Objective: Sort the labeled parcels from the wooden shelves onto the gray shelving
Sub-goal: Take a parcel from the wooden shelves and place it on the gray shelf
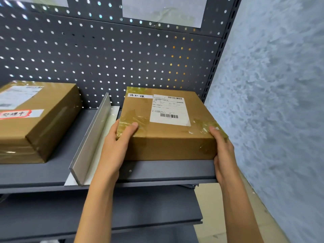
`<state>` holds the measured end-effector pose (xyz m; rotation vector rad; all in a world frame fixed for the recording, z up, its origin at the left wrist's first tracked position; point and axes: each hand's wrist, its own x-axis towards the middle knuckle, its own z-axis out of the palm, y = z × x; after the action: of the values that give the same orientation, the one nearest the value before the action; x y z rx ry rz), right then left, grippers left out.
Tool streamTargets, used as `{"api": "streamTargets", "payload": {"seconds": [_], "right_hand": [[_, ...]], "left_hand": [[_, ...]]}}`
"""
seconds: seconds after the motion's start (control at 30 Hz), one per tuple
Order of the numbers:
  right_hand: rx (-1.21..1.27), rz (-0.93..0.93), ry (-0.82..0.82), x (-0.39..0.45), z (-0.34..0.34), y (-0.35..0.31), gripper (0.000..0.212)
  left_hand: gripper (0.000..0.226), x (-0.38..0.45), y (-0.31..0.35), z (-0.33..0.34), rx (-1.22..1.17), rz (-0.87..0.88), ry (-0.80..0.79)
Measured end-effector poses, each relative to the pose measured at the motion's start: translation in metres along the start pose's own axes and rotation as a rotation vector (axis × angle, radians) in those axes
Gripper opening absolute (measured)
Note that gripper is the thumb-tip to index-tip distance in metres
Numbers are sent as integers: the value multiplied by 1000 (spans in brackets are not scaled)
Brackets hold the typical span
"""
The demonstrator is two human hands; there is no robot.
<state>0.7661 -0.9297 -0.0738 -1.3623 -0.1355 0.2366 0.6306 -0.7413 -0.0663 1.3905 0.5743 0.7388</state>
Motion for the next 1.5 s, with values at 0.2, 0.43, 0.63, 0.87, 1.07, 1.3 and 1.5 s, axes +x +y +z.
{"api": "streamTargets", "payload": {"seconds": [0.2,0.43,0.63,0.87,1.07,1.3,1.5], "right_hand": [[-16,-33,-16,-2,3,-4,71],[-117,-151,79,-33,-14,-11,53],[-362,-296,103,-84,-31,-4,49],[-894,-571,91,-165,-54,32,33],[-1047,-583,-17,-235,-56,74,29],[-1035,-548,-264,-302,-9,102,30],[-1016,-626,-472,-344,64,116,29]], "left_hand": [[51,-2,7,4,19,-1,57],[57,-31,12,-9,167,136,151],[51,-88,10,-22,471,367,137],[30,-168,-12,-58,962,587,183],[34,-245,-39,-114,1233,507,168],[33,-313,-39,-202,1338,328,326],[23,-350,-28,-286,1360,201,558]]}}
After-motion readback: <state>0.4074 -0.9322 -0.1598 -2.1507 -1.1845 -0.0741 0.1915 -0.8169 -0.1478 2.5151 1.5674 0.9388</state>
